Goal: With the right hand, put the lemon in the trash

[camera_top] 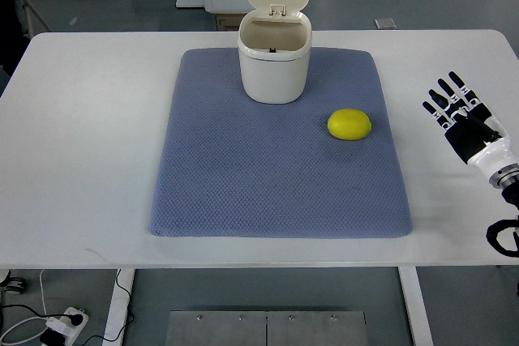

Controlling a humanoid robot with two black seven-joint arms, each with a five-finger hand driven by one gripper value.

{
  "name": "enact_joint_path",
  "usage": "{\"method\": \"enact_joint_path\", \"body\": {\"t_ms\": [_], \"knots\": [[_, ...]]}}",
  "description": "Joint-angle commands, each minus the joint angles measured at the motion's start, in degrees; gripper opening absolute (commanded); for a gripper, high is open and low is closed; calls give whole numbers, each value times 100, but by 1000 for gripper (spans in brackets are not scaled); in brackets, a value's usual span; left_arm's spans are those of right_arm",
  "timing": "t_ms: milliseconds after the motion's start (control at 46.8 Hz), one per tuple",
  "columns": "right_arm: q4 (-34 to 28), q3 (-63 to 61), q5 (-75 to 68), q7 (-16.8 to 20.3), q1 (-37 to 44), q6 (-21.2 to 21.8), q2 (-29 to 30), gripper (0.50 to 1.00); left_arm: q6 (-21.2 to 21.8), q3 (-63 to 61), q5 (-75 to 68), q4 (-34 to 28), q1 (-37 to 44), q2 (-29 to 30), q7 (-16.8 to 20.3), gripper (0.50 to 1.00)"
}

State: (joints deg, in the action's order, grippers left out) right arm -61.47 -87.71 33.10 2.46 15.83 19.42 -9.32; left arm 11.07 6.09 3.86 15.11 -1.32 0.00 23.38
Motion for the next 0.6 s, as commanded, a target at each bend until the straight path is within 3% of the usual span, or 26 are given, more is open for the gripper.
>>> {"method": "enact_joint_path", "body": {"t_ms": [0,577], "knots": [[3,-1,-5,0,7,1,-8,1000,-8,-3,1,0,0,0,0,1000],[3,-1,-5,0,-1,1,-17,1000,0,6,1,0,0,0,0,1000]]}}
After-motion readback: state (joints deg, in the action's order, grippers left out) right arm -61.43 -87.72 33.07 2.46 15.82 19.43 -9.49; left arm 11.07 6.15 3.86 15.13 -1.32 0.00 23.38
